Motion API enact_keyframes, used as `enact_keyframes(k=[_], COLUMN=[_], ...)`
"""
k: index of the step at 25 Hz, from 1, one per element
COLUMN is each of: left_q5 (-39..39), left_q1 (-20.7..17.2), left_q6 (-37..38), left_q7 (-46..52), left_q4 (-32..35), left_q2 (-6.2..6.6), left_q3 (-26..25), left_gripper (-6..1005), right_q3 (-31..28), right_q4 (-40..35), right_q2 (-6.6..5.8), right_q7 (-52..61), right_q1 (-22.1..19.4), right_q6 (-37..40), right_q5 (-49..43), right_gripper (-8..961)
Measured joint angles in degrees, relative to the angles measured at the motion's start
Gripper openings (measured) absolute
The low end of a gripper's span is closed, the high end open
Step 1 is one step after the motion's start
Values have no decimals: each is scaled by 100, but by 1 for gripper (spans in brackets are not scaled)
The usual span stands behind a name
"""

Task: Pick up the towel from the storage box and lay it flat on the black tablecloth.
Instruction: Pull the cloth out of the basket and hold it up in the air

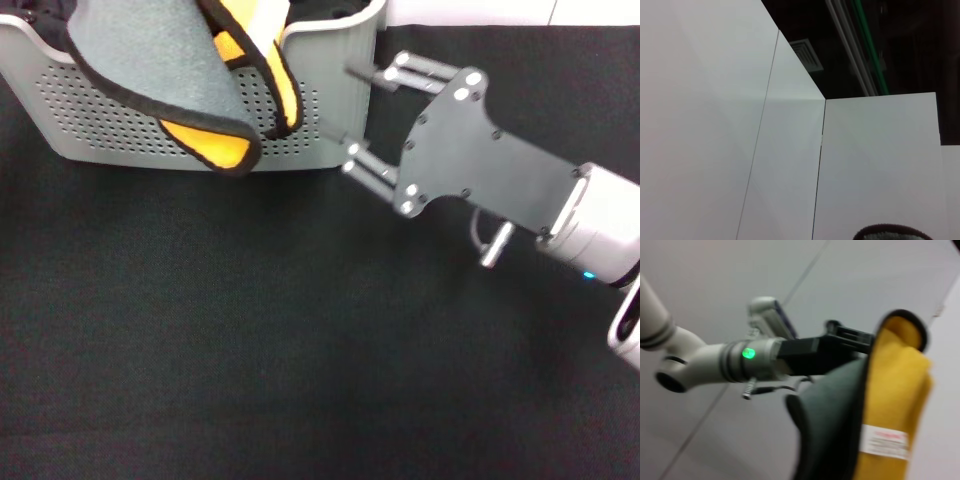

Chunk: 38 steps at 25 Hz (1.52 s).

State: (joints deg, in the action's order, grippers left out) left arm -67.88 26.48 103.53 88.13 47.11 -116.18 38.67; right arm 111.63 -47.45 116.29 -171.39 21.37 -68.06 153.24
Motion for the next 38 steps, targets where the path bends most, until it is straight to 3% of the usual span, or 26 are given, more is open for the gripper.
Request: enact_keyframes(k=[8, 16, 23, 28, 38], left_q5=[-6, -7, -7, -6, -19], left_q1=[56, 58, 32, 24, 36], left_q6=[0, 3, 10, 9, 0], left_q7=[2, 3, 2, 2, 7], left_q4=[0, 0, 0, 0, -8], left_q2=[-27, -50, -53, -53, -53], left_q3=[28, 44, 44, 23, 43], left_gripper=[32, 33, 33, 33, 34], right_q3=[469, 385, 229, 140, -32], right_q4=[-30, -64, -64, -62, -10], right_q2=[-1, -1, -1, -1, -1], right_q7=[0, 0, 0, 0, 0], right_q1=[437, 642, 499, 324, 219], right_q6=[590, 1229, 1196, 984, 899], right_q5=[4, 75, 299, 333, 364], right_gripper=[426, 425, 419, 306, 231])
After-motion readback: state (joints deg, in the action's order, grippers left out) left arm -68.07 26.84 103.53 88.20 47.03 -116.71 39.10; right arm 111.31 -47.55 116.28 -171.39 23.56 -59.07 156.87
